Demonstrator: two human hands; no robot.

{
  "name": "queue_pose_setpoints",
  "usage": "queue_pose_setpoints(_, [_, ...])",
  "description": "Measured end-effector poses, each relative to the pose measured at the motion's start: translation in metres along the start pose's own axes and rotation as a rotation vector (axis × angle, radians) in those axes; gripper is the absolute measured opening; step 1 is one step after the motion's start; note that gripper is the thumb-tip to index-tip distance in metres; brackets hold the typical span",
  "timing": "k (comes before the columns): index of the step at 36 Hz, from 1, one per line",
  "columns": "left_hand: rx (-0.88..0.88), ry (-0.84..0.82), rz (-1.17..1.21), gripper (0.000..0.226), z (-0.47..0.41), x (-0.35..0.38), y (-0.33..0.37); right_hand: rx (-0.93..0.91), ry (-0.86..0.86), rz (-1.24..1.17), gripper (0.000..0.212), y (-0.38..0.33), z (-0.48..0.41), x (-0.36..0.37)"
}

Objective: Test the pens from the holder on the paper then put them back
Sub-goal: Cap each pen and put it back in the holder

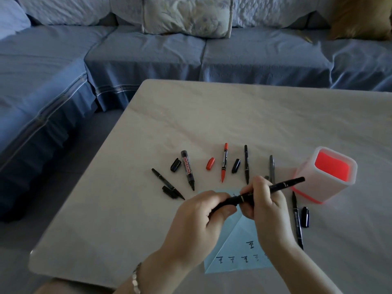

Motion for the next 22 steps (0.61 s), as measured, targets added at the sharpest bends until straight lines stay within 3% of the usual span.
queue_pose_setpoints(6, [0.189, 0.066, -0.127, 0.022, -0.002, -0.009, 0.018, -0.119, -0.005, -0.03, 0.029, -0.012, 0.007, 0.003])
queue_pose_setpoints(11, [0.279, 0.09, -0.256, 0.023, -0.002, -0.009, 0.025, -0.055, -0.008, -0.087, 0.032, -0.007, 0.005, 0.0])
queue_pose_setpoints(14, [0.131, -0.019, -0.265, 0.024, -0.01, -0.001, 0.01, 0.184, -0.058, -0.072, 0.048, 0.023, -0.012, 0.0])
queue_pose_setpoints(17, [-0.062, -0.107, -0.261, 0.021, -0.022, 0.014, -0.014, 0.362, -0.117, 0.063, 0.048, 0.052, -0.026, -0.004])
queue_pose_setpoints(19, [-0.129, -0.089, -0.303, 0.02, -0.032, 0.018, -0.023, 0.278, -0.096, 0.247, 0.05, 0.052, -0.033, -0.014])
queue_pose_setpoints(22, [-0.164, -0.057, -0.326, 0.024, -0.044, 0.022, -0.027, 0.009, 0.012, 0.568, 0.049, 0.031, -0.036, -0.03])
Point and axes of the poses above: each hand's wrist, its own z-axis away from the middle knuckle, its own x-axis out of the palm, y = z × x, the point moved 6 cm from there along -z, towards the middle knuckle, and after that the axes turned 4 degrees about y, right-handed, at the moved point
